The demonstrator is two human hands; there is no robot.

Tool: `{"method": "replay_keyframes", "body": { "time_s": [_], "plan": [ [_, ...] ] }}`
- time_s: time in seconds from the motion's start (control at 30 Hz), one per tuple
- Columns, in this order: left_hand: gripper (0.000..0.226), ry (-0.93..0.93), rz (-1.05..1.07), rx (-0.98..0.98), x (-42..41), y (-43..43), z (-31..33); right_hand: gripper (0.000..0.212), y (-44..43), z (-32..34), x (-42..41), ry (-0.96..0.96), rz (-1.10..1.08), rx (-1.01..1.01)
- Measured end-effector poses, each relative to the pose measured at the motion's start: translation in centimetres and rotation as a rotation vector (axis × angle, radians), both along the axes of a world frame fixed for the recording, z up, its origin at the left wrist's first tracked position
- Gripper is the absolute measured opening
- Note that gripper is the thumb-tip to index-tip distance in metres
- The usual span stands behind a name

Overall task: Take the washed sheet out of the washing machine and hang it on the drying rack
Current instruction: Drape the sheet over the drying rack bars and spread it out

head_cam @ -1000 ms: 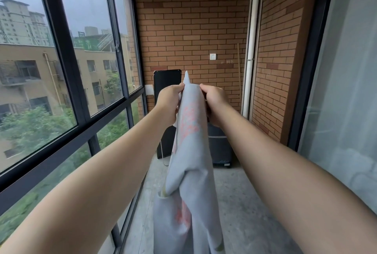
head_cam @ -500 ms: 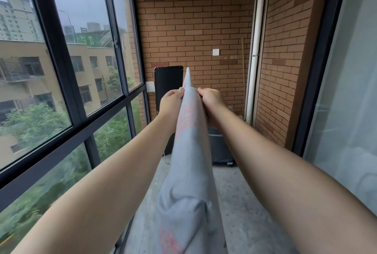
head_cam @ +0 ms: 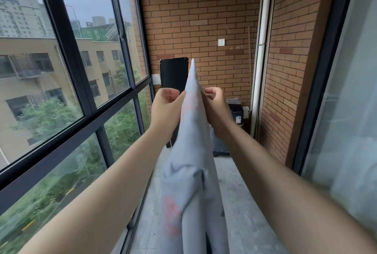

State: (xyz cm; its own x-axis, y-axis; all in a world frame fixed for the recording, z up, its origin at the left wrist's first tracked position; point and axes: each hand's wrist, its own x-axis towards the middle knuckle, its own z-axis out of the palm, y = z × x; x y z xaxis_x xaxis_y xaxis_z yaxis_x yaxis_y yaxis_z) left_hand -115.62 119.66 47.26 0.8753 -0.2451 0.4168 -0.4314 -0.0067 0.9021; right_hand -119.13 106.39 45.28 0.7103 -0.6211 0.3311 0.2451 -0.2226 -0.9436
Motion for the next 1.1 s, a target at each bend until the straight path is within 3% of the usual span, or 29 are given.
{"method": "replay_keyframes", "body": {
  "time_s": [0.07,0.13,0.2,0.27,0.4,0.5,0.63,0.9,1.1],
  "plan": [
    [0.012,-0.081,-0.044,0.017,-3.2,2.6,-0.8,0.030,1.3,-1.1,-2.8,-0.042,0.003,-0.047],
    [0.023,-0.087,-0.064,0.033,-6.4,4.4,-1.8,0.032,3.3,-1.8,-6.4,-0.061,-0.005,-0.113],
    [0.034,0.040,-0.035,-0.016,-8.7,5.6,-2.9,0.031,5.4,-2.2,-10.0,-0.066,0.003,-0.167],
    [0.029,0.111,-0.097,-0.074,-11.1,7.4,-3.9,0.023,7.7,-2.4,-14.2,-0.112,0.009,-0.226],
    [0.010,-0.102,-0.238,-0.204,-15.0,11.7,-5.1,0.022,11.2,-3.1,-20.8,-0.222,0.095,-0.294],
    [0.018,-0.296,-0.247,-0.234,-17.3,13.8,-5.5,0.020,12.6,-4.0,-23.3,-0.273,0.034,-0.532],
    [0.019,-0.535,-0.137,-0.093,-18.7,15.3,-6.4,0.025,13.7,-5.0,-24.1,-0.237,-0.199,-0.809],
    [0.055,-0.609,0.042,0.147,-19.3,15.5,-8.0,0.025,14.6,-5.8,-23.4,0.005,-0.471,-0.929],
    [0.031,-0.684,0.380,0.176,-20.8,14.6,-6.7,0.015,15.0,-5.3,-23.0,0.029,-0.549,-1.017]
  ]
}}
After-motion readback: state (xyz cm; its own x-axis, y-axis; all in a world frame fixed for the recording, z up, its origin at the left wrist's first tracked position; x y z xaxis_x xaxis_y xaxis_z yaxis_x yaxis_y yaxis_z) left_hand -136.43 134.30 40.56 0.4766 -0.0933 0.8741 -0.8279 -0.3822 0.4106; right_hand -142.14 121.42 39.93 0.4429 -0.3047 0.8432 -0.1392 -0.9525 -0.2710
